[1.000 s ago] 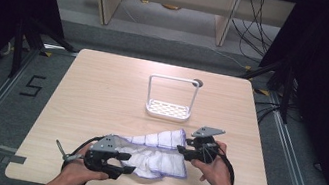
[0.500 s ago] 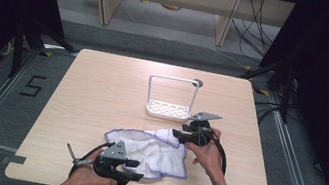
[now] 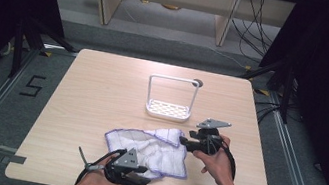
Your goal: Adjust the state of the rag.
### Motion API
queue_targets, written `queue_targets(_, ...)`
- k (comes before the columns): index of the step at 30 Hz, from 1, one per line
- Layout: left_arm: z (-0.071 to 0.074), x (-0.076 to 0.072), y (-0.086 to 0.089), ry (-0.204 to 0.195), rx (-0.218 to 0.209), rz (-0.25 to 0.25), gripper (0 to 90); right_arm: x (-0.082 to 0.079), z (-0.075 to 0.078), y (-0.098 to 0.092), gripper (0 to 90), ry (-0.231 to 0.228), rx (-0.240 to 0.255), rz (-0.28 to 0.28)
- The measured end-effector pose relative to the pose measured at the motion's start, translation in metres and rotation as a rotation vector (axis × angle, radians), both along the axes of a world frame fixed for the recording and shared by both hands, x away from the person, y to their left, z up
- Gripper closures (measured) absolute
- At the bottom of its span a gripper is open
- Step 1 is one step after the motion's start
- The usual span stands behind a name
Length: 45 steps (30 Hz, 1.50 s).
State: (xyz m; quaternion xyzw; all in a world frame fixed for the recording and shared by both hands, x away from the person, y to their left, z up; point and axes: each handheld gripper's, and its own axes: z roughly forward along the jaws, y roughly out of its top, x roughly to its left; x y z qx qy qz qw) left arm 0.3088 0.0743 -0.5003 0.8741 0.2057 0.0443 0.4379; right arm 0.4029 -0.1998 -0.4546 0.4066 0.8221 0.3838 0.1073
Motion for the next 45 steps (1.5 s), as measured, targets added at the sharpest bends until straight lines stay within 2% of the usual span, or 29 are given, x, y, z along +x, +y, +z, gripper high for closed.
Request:
queue_targets(1,-0.001,0.0,-0.001,0.004,-0.007,0.005,69.7,0.0,0.0,-0.002,50.3,-0.028,0.001,0.011)
queue_targets(2,-0.002,0.002,0.001,-0.012,0.022,-0.011,76.8,-0.003,0.0,-0.004,50.3,-0.018,-0.003,0.024)
queue_targets(3,-0.002,0.002,0.001,-0.012,0.022,-0.011,83.9,-0.007,0.0,-0.003,50.3,-0.019,0.016,0.017)
queue_targets(4,-0.002,0.002,0.001,-0.012,0.016,-0.002,83.9,-0.007,0.0,-0.003,50.3,-0.019,0.016,0.017)
queue_targets(5,-0.001,0.003,0.003,-0.011,0.012,-0.01,88.0,-0.016,0.0,-0.005,50.4,-0.004,-0.009,0.045)
queue_targets(6,0.003,0.004,0.007,-0.003,-0.011,-0.002,88.5,-0.023,-0.001,-0.005,50.4,0.005,-0.007,0.048)
queue_targets(8,0.004,0.004,0.009,-0.002,-0.02,0.005,88.7,-0.027,-0.002,-0.006,50.5,0.003,-0.018,0.059)
queue_targets(9,0.009,0.005,0.014,-0.004,-0.034,0.021,88.7,-0.038,-0.005,-0.008,51.5,0.032,-0.022,0.071)
queue_targets(11,0.012,0.007,0.019,-0.008,-0.053,0.027,88.8,-0.047,-0.012,-0.009,52.8,0.022,-0.028,0.079)
queue_targets(14,0.013,0.007,0.023,-0.007,-0.075,0.04,88.7,-0.058,-0.018,-0.01,55.5,0.042,-0.048,0.09)
queue_targets(15,0.015,0.008,0.026,0.003,-0.09,0.054,88.7,-0.061,-0.021,-0.011,56.3,0.04,-0.061,0.123)
queue_targets(17,0.016,0.008,0.027,-0.002,-0.098,0.054,88.7,-0.067,-0.028,-0.006,58.8,0.036,-0.082,0.128)
queue_targets(18,0.016,0.008,0.027,-0.002,-0.098,0.054,88.7,-0.067,-0.028,-0.006,58.8,0.036,-0.082,0.128)
queue_targets(19,0.017,0.01,0.03,0.005,-0.087,0.035,88.7,-0.07,-0.032,-0.002,61.0,0.042,-0.12,0.163)
queue_targets(21,0.017,0.009,0.032,-0.005,-0.098,0.048,88.7,-0.072,-0.036,0.002,62.0,0.057,-0.131,0.156)
queue_targets(23,0.018,0.009,0.035,-0.006,-0.098,0.049,88.7,-0.07,-0.038,0.003,62.9,0.049,-0.148,0.166)
queue_targets(25,0.02,0.01,0.041,-0.018,-0.085,0.055,88.7,-0.071,-0.041,0.004,66.4,0.064,-0.166,0.159)
queue_targets(27,0.022,0.01,0.047,-0.015,-0.116,0.063,88.7,-0.07,-0.045,0.004,72.0,0.032,-0.182,0.174)
queue_targets(28,0.022,0.011,0.049,-0.029,-0.123,0.069,88.7,-0.07,-0.045,0.003,73.4,0.034,-0.172,0.164)
queue_targets(29,0.023,0.011,0.053,-0.02,-0.124,0.069,88.7,-0.07,-0.045,0.002,76.5,0.039,-0.171,0.162)
queue_targets(31,0.024,0.011,0.062,-0.028,-0.134,0.078,88.7,-0.071,-0.045,0.001,85.2,0.006,-0.198,0.162)
queue_targets(33,0.024,0.01,0.069,-0.035,-0.142,0.08,88.7,-0.072,-0.042,0.0,86.7,0.0,-0.233,0.173)
queue_targets(36,0.021,0.007,0.08,-0.035,-0.179,0.092,88.7,-0.071,-0.035,-0.006,87.0,-0.02,-0.211,0.175)
queue_targets(38,0.019,0.005,0.089,-0.031,-0.173,0.101,88.7,-0.075,-0.028,-0.014,87.0,-0.032,-0.191,0.167)
queue_targets(39,0.017,0.004,0.093,-0.026,-0.179,0.105,88.7,-0.079,-0.023,-0.02,87.0,-0.043,-0.178,0.141)
queue_targets(40,0.015,0.003,0.096,-0.02,-0.185,0.107,88.7,-0.085,-0.018,-0.025,87.0,-0.022,-0.172,0.127)
queue_targets(41,0.013,0.001,0.098,-0.02,-0.186,0.102,88.7,-0.088,-0.018,-0.028,87.0,-0.042,-0.16,0.121)
queue_targets(42,0.01,-0.001,0.1,-0.02,-0.185,0.094,88.7,-0.093,-0.015,-0.032,87.0,-0.026,-0.165,0.114)
queue_targets(45,0.003,-0.007,0.103,-0.004,-0.167,0.081,88.6,-0.104,-0.019,-0.039,87.1,-0.002,-0.16,0.116)
